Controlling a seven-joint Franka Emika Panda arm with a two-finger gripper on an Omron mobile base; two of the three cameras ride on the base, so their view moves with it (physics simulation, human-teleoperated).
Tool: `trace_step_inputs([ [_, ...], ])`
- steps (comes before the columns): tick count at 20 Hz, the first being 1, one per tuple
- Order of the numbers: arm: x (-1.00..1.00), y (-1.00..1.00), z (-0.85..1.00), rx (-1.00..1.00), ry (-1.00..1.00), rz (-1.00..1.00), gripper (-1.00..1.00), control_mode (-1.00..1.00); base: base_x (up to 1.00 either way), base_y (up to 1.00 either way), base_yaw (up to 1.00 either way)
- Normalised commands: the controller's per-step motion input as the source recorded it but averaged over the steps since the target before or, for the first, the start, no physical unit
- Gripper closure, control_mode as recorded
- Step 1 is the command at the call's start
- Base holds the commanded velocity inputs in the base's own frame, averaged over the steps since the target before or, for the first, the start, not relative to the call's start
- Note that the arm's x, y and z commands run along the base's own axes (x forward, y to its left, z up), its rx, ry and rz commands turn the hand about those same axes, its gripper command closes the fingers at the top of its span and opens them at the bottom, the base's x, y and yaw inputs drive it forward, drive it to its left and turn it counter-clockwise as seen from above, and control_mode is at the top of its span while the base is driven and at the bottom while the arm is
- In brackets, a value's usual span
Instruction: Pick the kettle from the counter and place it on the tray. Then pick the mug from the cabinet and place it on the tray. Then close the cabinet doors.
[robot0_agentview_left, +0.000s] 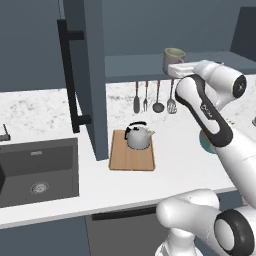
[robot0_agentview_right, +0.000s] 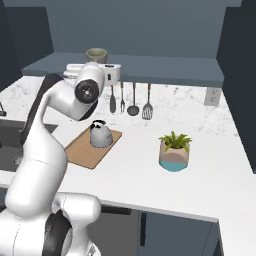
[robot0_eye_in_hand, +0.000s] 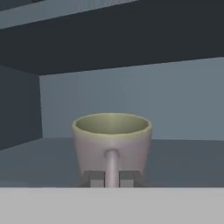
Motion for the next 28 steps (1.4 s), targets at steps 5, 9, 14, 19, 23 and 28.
trace_step_inputs([
  [5, -0.79, 0.0, 0.14, 0.0, -0.01, 0.19, 1.0, -1.0, 0.0, 0.0, 0.0],
  [9, -0.72, 0.0, 0.04, 0.0, 0.0, 0.31, 1.0, -1.0, 0.0, 0.0, 0.0],
  [14, -0.82, -0.01, -0.05, 0.0, 0.0, 0.38, 1.0, -1.0, 0.0, 0.0, 0.0],
  [19, -0.65, 0.0, -0.43, -0.01, 0.0, 0.31, 1.0, -1.0, 0.0, 0.0, 0.0],
  [23, -0.18, 0.0, -0.72, -0.14, 0.05, 0.2, 1.0, -1.0, 0.0, 0.0, 0.0],
  [28, -0.01, 0.01, -0.88, -0.18, 0.09, 0.2, 1.0, -1.0, 0.0, 0.0, 0.0],
])
